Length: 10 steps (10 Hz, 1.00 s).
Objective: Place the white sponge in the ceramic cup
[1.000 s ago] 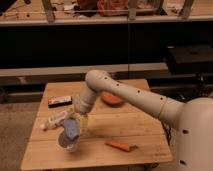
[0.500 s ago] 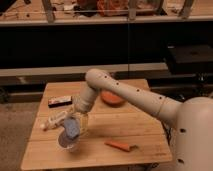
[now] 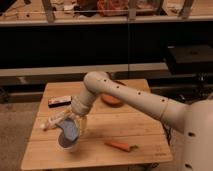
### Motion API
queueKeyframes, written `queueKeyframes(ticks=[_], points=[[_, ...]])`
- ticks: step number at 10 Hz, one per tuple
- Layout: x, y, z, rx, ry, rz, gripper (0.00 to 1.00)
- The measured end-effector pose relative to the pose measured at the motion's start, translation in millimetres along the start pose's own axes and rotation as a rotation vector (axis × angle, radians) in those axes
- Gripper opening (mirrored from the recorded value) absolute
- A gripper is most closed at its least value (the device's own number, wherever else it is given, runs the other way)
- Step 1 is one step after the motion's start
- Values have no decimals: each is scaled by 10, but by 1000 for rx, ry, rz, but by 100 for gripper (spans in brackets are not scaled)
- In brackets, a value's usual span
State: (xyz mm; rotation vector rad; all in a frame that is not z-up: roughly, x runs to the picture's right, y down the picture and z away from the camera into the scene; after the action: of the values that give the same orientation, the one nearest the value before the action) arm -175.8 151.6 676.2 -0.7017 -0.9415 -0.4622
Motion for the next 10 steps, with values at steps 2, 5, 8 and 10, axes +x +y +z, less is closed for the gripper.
queueKeyframes(ticks=[2,5,8,10], points=[[-96,-10,38,-13,31,-62,5],[-246,3,132,-54,112,-148,5],[-268,52,187,-68,150,-180,5],[-250,78,202,-73,163,-186,5]])
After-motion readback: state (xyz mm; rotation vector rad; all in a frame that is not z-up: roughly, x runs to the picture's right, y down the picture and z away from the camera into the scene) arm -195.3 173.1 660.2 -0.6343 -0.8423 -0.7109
